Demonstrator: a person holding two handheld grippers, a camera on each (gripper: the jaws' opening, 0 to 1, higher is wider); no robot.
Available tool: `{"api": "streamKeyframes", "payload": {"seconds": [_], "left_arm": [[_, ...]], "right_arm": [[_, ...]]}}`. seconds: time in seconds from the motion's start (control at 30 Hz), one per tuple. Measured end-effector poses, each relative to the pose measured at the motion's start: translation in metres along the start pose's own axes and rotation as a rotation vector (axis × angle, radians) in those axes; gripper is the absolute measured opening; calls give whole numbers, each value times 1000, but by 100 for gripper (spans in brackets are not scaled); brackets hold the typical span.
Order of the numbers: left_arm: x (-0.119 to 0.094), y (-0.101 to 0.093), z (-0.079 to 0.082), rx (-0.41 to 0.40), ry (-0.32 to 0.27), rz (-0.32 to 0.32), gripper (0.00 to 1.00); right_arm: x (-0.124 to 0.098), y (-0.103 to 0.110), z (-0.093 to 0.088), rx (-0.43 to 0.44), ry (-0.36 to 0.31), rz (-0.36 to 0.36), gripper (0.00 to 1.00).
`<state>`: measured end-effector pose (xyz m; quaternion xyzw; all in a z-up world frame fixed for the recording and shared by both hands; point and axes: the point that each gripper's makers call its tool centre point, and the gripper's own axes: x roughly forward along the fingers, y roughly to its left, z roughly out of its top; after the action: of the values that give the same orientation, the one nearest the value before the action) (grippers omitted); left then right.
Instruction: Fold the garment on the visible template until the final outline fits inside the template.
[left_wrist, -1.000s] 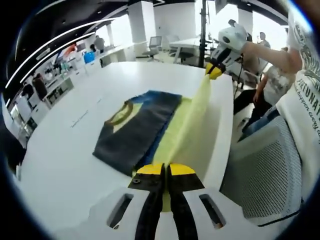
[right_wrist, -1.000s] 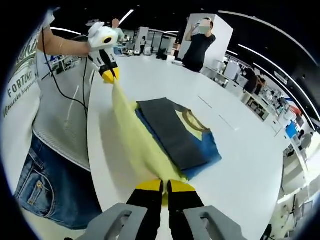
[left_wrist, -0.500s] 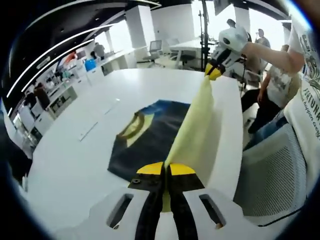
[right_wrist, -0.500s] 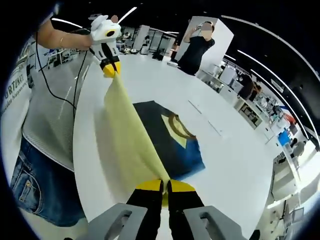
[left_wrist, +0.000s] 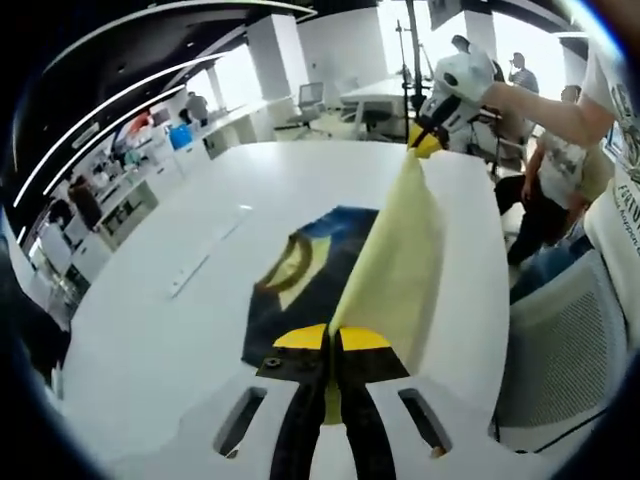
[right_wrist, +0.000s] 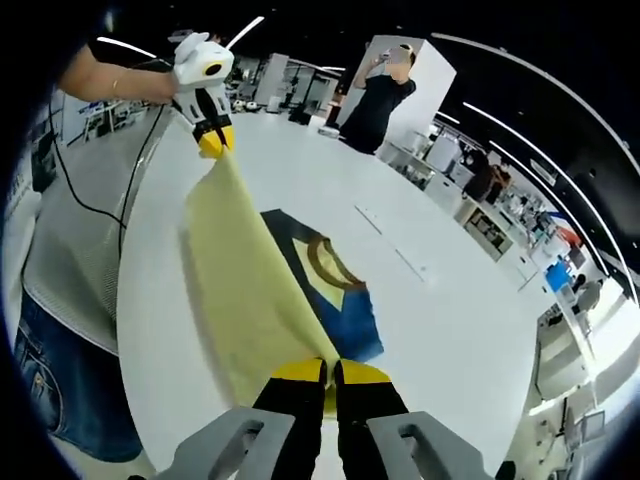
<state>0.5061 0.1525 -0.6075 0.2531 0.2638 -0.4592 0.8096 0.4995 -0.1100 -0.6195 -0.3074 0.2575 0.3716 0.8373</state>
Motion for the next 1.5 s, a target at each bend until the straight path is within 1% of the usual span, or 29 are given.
{"api": "streamKeyframes", "payload": {"seconds": [0.3, 0.4, 0.53, 0.7, 0.8, 0.93, 1.03, 1.1, 1.3, 1.43, 1.5], "left_arm": [[10, 29, 9, 33, -16, 30, 0], [13, 37, 10, 39, -14, 38, 0], [19, 49, 13, 51, -28, 47, 0], [27, 58, 11, 51, -14, 57, 0], [34, 68, 6, 32, -5, 59, 0], [44, 76, 4, 18, -2, 71, 0], [50, 80, -2, 35, 18, 74, 0], [56, 84, -6, 31, 25, 77, 0], [73, 94, -15, 24, 42, 86, 0], [84, 100, -25, -9, 56, 87, 0], [89, 103, -29, -16, 64, 88, 0]], "right_arm": [[13, -25, 12, 11, -21, -29, 0], [19, -32, 15, 5, -19, -38, 0], [26, -43, 17, 7, -15, -62, 0], [38, -53, 19, 16, -19, -71, 0], [46, -56, 17, 45, -21, -62, 0], [58, -60, 15, 37, -8, -68, 0], [67, -64, 12, 73, -5, -62, 0], [72, -66, 10, 77, -2, -62, 0], [91, -71, -1, 121, 30, -60, 0], [106, -73, -8, 123, 54, -56, 0], [111, -75, -10, 129, 55, -57, 0]]}}
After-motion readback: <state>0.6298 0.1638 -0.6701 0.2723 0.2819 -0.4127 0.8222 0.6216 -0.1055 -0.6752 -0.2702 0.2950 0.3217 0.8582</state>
